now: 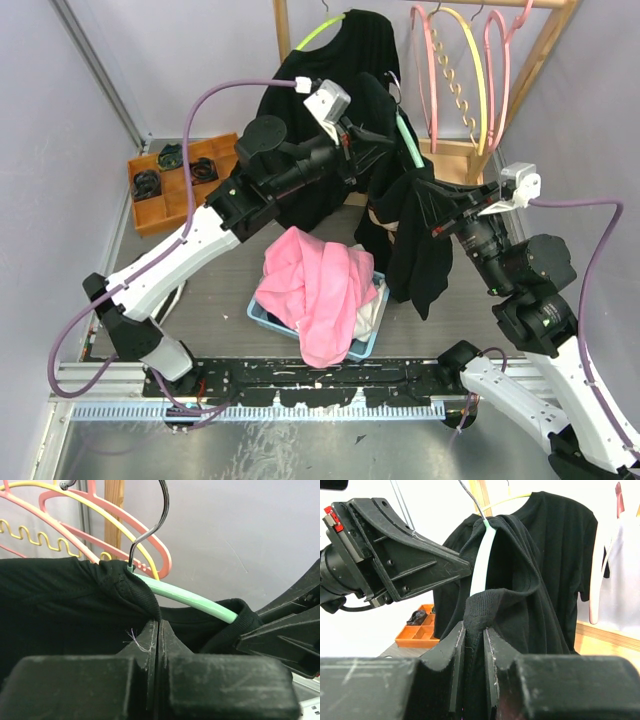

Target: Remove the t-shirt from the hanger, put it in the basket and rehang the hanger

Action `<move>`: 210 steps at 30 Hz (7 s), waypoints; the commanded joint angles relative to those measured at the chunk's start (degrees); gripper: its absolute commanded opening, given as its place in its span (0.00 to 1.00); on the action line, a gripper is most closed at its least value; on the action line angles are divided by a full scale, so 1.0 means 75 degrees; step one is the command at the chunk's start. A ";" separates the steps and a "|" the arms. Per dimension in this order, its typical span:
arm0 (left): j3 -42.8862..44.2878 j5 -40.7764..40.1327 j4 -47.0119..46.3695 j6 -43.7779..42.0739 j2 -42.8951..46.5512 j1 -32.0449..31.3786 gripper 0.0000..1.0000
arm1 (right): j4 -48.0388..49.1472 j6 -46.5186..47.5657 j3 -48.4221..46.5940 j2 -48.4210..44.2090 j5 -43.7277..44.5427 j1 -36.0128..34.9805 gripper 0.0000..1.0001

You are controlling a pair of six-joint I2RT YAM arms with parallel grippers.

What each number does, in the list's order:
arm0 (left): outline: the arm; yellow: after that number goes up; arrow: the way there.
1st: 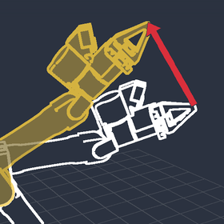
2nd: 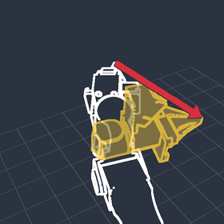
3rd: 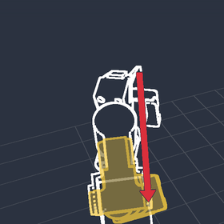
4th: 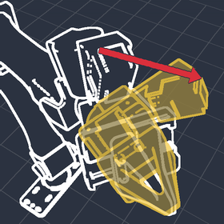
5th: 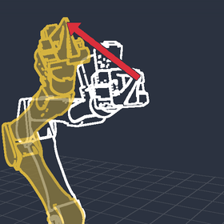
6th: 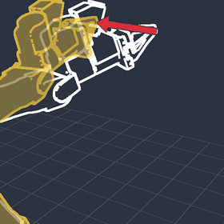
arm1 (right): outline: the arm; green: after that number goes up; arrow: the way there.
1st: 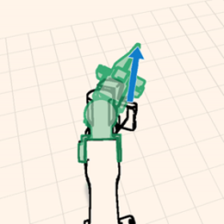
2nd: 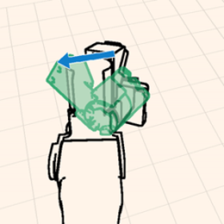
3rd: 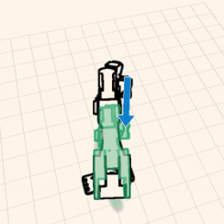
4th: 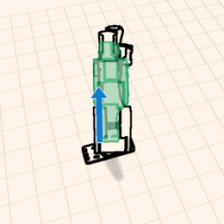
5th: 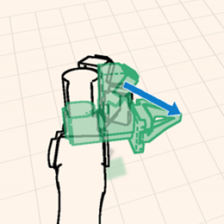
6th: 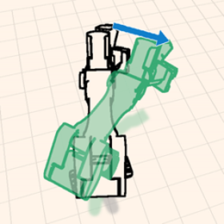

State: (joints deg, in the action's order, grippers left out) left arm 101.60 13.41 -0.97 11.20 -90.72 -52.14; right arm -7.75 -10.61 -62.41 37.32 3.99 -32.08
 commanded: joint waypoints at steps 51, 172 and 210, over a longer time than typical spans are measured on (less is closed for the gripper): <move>0.0140 -0.0010 -0.2859 -0.1517 -0.0765 -0.0045 0.36 | 0.1092 -0.0574 0.0205 -0.0598 -0.0508 -0.0002 0.01; 0.4109 -0.1204 0.1940 0.0495 -0.1558 0.1330 0.00 | -0.1758 -0.2152 0.2622 -0.2336 0.2269 0.0004 0.01; 0.1771 -0.0862 0.1242 0.0137 -0.0729 0.0839 0.00 | -0.2715 -0.1253 0.1095 -0.2351 0.4195 -0.0001 0.47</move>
State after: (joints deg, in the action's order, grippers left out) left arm 117.86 5.67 14.31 13.67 -100.38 -45.12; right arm -29.10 -24.58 -49.23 20.12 28.60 -32.03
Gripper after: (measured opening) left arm 0.030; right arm 0.464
